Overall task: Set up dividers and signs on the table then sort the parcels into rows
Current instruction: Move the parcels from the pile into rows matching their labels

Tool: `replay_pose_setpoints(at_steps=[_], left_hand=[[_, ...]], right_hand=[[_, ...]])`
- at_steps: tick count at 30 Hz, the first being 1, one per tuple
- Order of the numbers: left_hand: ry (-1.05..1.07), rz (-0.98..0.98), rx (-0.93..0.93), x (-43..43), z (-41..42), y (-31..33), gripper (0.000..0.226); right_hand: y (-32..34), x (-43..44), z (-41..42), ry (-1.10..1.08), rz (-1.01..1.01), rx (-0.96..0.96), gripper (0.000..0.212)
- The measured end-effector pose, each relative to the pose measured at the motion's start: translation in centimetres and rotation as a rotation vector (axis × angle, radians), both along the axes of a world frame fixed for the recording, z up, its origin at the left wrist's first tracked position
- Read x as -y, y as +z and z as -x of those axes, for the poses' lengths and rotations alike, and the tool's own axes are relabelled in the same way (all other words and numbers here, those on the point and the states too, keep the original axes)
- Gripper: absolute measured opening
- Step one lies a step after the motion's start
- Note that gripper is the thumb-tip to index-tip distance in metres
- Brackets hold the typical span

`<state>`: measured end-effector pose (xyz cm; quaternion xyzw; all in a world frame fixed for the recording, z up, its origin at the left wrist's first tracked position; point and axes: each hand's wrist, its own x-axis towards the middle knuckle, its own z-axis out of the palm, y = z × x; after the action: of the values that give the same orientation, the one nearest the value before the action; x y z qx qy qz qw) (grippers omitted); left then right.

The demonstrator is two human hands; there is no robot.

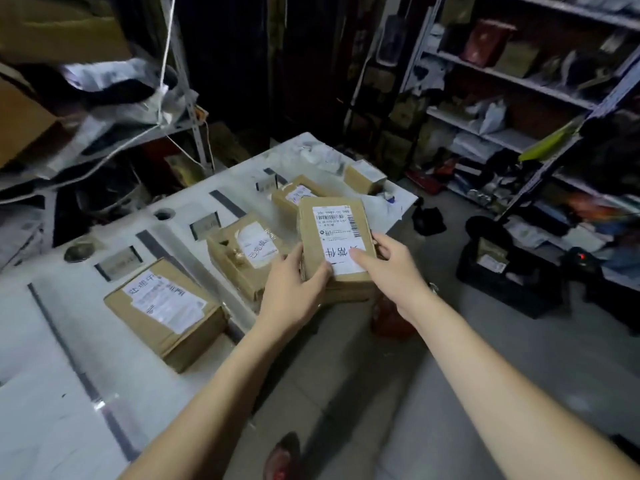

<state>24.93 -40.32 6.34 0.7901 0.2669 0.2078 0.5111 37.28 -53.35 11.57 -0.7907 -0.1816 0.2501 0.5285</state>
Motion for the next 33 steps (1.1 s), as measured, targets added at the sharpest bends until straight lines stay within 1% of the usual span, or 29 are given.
replay_pose_setpoints(at_steps=[2,5,8,12,15,18,24,29,33], left_hand=[[-0.027,0.005,-0.017,0.7,-3.2,-0.4,0.059],[-0.013,0.064,-0.070,2.0,-7.4,-1.7,0.059],[0.028,0.091,-0.140,3.0,-11.5,-3.9,0.062],[0.122,0.166,-0.216,4.1,-16.8,-6.4,0.066],[0.236,0.267,-0.215,5.1,-20.2,-7.5,0.052],[0.357,0.366,-0.189,5.9,-23.1,-8.6,0.046],[0.517,0.479,-0.172,6.6,-26.7,-10.5,0.042],[0.591,0.505,-0.160,6.7,-27.4,-11.6,0.040],[0.643,0.503,-0.144,6.4,-27.6,-12.1,0.039]], right_hand=[[-0.8,0.4,-3.3,-0.019,0.015,-0.010,0.025],[-2.4,1.0,-8.0,-0.033,0.036,-0.038,0.027],[-4.8,0.9,-13.1,-0.010,0.061,-0.077,0.039],[-8.1,0.3,-19.7,0.105,0.108,-0.123,0.046],[-10.4,-0.5,-24.4,0.222,0.151,-0.136,0.055],[-12.5,-1.7,-28.4,0.326,0.177,-0.120,0.059],[-16.0,-4.3,-32.5,0.479,0.221,-0.138,0.068],[-18.1,-5.5,-33.3,0.555,0.251,-0.129,0.074],[-18.8,-6.4,-33.7,0.593,0.260,-0.089,0.073]])
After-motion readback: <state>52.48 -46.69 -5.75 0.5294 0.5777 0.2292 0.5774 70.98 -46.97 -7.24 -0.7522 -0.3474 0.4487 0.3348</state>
